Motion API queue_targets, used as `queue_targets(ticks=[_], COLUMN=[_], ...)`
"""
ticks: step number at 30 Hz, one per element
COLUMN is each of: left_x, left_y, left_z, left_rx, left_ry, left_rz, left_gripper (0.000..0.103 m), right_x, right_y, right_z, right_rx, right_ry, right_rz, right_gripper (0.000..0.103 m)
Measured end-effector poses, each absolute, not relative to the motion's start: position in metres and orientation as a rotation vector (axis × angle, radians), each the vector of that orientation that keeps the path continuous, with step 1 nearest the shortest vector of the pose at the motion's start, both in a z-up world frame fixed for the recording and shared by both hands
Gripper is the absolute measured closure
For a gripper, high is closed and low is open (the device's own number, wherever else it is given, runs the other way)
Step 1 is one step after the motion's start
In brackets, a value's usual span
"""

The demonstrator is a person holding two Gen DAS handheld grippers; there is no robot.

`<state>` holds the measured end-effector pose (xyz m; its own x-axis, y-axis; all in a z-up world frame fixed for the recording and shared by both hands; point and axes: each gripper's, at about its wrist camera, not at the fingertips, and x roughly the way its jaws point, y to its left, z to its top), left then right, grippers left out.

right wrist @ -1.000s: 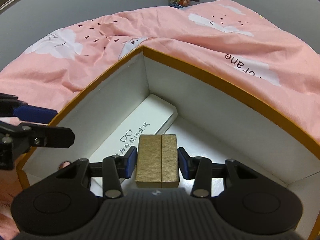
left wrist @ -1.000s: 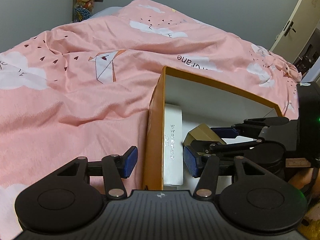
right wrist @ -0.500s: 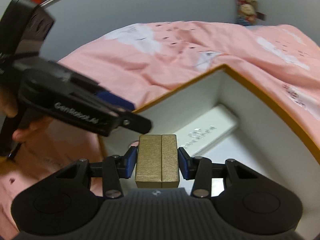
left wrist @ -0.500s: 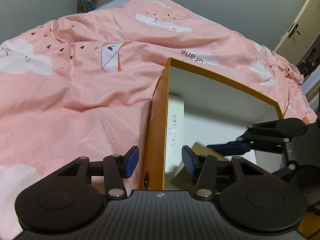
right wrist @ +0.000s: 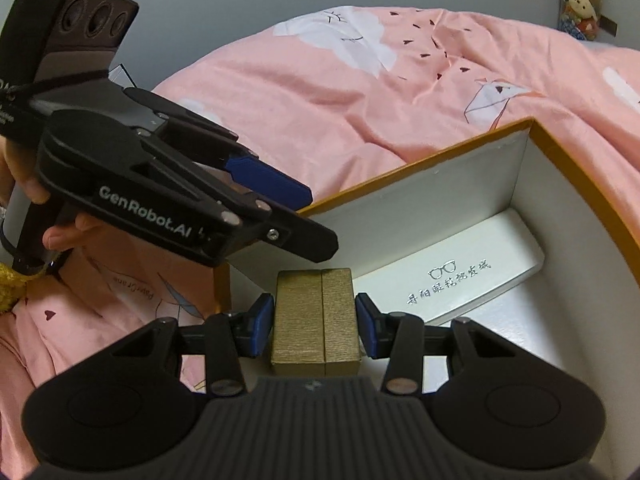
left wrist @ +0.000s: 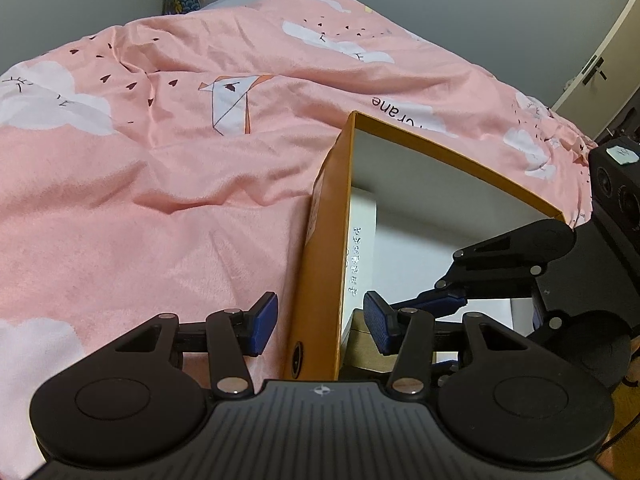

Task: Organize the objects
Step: 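Lower the gold box into the shoebox beside the case, open the right gripper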

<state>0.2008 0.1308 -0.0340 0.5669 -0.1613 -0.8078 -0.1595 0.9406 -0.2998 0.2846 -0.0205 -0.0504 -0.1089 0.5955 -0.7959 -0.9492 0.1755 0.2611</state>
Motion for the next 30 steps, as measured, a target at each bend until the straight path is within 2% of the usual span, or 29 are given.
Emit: queue_targets(ticks=[2, 10, 13, 16, 18, 21, 23, 30], left_x=[0.201, 0.2, 0.198, 0.197, 0.194, 0.19, 0.186, 0.172], left_y=[0.13, 0.127, 0.126, 0.125, 0.123, 0.122, 0.121, 0.111], left_z=[-0.035, -0.036, -0.037, -0.038, -0.038, -0.037, -0.035, -0.027], left_rx=[-0.359, -0.361, -0.36, -0.362, -0.363, -0.367, -0.369, -0.321], left_ry=[0.978, 0.988, 0.992, 0.996, 0.995, 0.985, 0.966, 0.915], left_rz=[-0.003, -0.009, -0.008, -0.015, -0.019, -0.012, 0.0, 0.036], left_gripper=[0.046, 0.046, 0.046, 0.046, 0.046, 0.046, 0.046, 0.046], right_x=[0.286, 0.287, 0.287, 0.292, 0.294, 0.293, 0.289, 0.272], right_y=[-0.02, -0.021, -0.031, -0.046, -0.055, -0.067, -0.073, -0.07], right_z=[-0.052, -0.059, -0.051, -0.041, -0.039, -0.041, -0.043, -0.061], right_rx=[-0.451, -0.422, -0.37, -0.331, -0.323, -0.312, -0.335, -0.456], right_ry=[1.005, 1.079, 1.058, 1.058, 1.072, 1.113, 1.121, 1.121], right_rz=[1.418, 1.422, 1.401, 1.334, 1.265, 1.189, 1.148, 1.007], right_gripper=[0.058, 0.055, 0.048, 0.047, 0.053, 0.072, 0.08, 0.084])
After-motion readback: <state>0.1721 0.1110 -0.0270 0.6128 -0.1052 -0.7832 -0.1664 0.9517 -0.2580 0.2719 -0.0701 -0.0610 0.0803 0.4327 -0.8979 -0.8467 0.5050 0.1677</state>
